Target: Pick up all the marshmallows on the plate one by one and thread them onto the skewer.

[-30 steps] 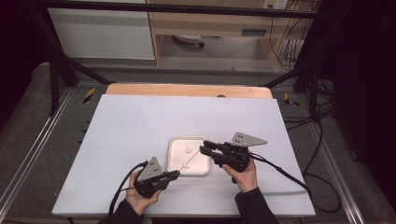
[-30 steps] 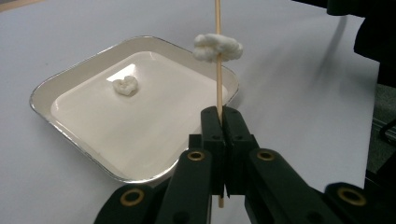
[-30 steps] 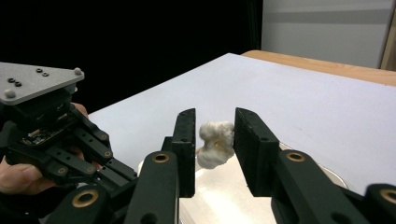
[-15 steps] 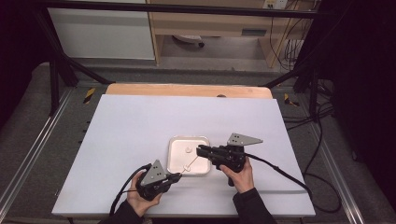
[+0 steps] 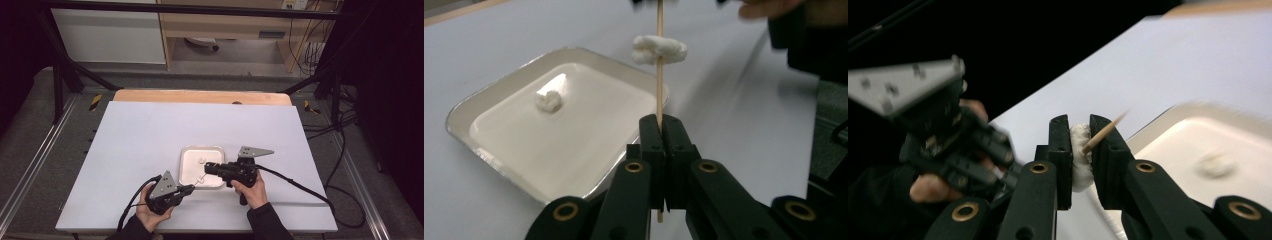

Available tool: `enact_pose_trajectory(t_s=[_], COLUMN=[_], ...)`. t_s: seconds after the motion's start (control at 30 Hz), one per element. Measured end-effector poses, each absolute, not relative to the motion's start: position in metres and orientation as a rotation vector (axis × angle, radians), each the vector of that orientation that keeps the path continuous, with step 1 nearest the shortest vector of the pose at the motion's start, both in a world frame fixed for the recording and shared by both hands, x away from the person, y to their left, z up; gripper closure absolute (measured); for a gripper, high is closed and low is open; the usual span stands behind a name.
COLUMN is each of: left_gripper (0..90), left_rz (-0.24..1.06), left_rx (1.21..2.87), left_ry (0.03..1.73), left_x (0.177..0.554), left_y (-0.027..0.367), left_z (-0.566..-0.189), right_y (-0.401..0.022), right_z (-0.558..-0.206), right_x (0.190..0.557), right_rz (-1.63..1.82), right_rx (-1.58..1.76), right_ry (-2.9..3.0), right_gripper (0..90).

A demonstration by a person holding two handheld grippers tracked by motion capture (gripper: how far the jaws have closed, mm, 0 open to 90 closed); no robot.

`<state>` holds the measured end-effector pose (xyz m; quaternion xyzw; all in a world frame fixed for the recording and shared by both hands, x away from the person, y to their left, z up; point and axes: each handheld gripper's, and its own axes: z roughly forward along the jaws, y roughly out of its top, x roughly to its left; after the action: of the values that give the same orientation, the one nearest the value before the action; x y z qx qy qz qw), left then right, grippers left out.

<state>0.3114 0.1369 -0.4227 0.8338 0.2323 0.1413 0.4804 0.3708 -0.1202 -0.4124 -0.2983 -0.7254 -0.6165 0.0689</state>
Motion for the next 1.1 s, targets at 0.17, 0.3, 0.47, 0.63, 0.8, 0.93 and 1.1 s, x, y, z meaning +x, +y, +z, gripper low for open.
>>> enact_pose_trajectory(t_s=[0.17, 0.3, 0.47, 0.63, 0.8, 0.93, 1.1], left_gripper=[89.1, 89.0, 89.0, 89.0, 88.9, 88.8, 88.7], left_rz=[0.316, 0.318, 0.315, 0.315, 0.322, 0.336, 0.343], left_rx=[2.016, 2.012, 2.001, 2.003, 2.007, 2.007, 2.010], left_ry=[0.605, 0.622, 0.648, 0.670, 0.705, 0.726, 0.742], left_x=[0.315, 0.317, 0.319, 0.322, 0.325, 0.327, 0.330], left_y=[0.140, 0.143, 0.149, 0.154, 0.162, 0.171, 0.180], left_z=[-0.427, -0.427, -0.427, -0.427, -0.426, -0.424, -0.423], right_y=[-0.111, -0.113, -0.124, -0.137, -0.144, -0.144, -0.140], right_z=[-0.418, -0.414, -0.401, -0.400, -0.402, -0.405, -0.405], right_x=[0.371, 0.370, 0.370, 0.373, 0.376, 0.379, 0.386], right_rz=[-1.828, -1.879, -1.944, -1.929, -1.842, -1.767, -1.705], right_rx=[-0.909, -0.947, -0.980, -1.041, -1.086, -1.085, -1.117], right_ry=[-2.228, -2.239, -2.287, -2.355, -2.509, -2.589, -2.648], right_gripper=[79.1, 59.5, 36.3, 23.5, 14.1, 12.3, 11.8])
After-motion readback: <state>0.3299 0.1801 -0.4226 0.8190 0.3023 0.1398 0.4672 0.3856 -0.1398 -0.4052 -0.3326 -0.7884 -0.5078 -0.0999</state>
